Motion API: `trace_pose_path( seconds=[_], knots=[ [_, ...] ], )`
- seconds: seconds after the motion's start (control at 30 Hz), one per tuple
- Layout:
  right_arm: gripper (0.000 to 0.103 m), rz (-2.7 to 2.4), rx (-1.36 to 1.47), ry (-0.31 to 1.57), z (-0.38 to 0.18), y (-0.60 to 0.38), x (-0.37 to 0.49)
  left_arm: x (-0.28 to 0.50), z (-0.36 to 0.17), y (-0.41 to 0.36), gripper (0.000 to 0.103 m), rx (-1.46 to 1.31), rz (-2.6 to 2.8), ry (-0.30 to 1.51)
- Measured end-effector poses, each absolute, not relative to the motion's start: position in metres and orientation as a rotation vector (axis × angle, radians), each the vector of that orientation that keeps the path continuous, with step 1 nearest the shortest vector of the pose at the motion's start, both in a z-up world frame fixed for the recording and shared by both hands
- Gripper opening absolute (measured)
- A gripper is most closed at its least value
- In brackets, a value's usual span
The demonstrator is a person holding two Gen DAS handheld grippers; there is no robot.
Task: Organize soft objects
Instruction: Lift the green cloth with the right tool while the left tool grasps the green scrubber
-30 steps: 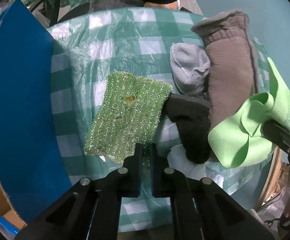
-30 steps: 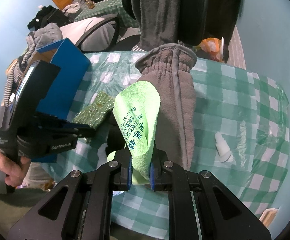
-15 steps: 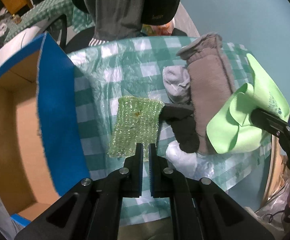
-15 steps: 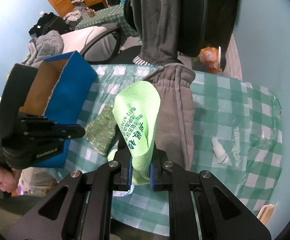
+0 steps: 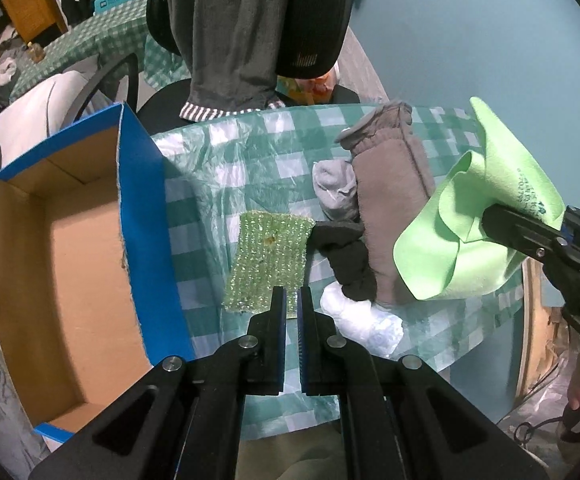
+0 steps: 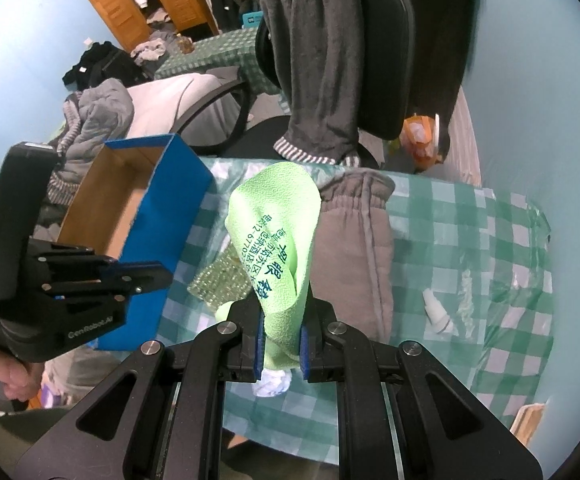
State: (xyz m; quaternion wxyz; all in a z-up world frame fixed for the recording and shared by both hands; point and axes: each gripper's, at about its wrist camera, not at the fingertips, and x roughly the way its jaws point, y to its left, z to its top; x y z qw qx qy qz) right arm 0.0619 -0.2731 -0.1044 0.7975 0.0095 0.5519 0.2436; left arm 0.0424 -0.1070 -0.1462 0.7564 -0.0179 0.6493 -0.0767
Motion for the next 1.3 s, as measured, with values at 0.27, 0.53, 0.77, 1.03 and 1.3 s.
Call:
trace_pose_path(
  seconds=[0.27, 0.53, 0.77, 1.03, 1.3],
  knots=[
    [0.013, 0.515, 0.027, 1.192, -0.110, -0.275, 0.059, 0.049, -0.177, -0.105, 0.045, -0.089, -0.134, 1.471],
    [0.013, 0.512, 0.025, 1.213, -0.129, -0.280, 0.056, 0.056, -0.207, -0.105, 0.062, -0.079, -0.088, 1.529],
    [0.013, 0.530, 0.027, 1.221, -0.137, -0.279, 0.060, 0.066, -0.229, -0.112, 0.072, -0.047, -0.057, 1.545],
    [0.013, 0.558, 0.003, 1.233, -0.145, -0.273, 0.066, 0.075, -0.251, -0.115, 0.072, -0.041, -0.032, 1.575],
    [0.013, 0.559, -0.003, 1.243, -0.147, -0.273, 0.071, 0.081, -0.263, -0.114, 0.072, -0.048, -0.017, 1.587]
  ],
)
